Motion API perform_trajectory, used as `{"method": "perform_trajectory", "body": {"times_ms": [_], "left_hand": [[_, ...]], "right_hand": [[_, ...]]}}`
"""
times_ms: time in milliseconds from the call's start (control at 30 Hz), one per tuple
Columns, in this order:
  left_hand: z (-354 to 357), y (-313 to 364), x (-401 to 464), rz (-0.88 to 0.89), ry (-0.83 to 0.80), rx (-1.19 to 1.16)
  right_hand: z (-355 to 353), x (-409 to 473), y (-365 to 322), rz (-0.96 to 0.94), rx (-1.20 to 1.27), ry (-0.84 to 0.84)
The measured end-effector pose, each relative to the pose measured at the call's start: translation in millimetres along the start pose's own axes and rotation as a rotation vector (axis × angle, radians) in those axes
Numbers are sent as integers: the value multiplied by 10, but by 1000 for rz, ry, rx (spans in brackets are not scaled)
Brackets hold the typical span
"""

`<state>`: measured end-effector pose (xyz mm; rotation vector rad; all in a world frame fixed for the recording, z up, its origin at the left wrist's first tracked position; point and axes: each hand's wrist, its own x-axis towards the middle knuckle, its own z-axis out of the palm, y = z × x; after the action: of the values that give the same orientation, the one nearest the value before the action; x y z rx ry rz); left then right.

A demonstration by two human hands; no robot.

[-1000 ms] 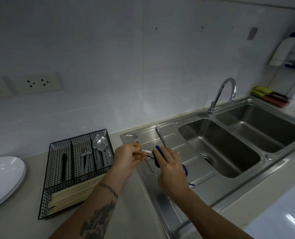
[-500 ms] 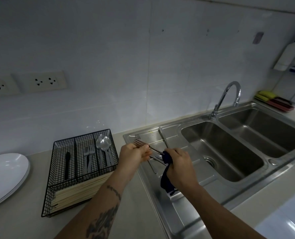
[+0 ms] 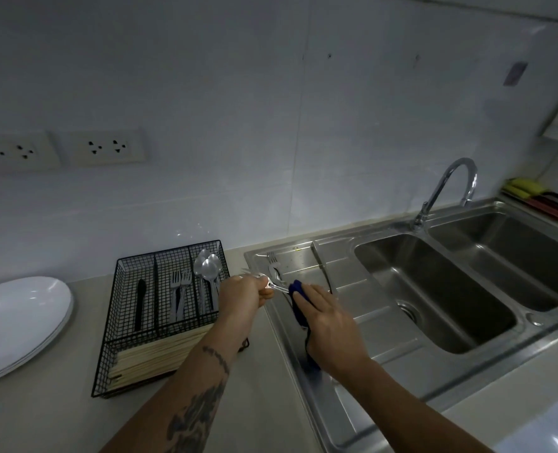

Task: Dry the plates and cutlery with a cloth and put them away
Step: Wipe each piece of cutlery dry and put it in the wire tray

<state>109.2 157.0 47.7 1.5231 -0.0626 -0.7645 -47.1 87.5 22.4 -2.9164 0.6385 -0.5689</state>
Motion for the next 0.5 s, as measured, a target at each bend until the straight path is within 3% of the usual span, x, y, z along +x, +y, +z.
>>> {"method": "perform_trajectory", "body": {"times_ms": [133, 300, 500], "left_hand": [[-11, 50, 51, -69, -16, -11], [-164, -2, 183, -143, 7, 50], [-357, 28, 308, -94, 64, 16]], "right_hand": [[106, 114, -138, -68, -15, 18], [221, 101, -56, -113, -60, -88], [457, 335, -264, -173, 23, -77]]}}
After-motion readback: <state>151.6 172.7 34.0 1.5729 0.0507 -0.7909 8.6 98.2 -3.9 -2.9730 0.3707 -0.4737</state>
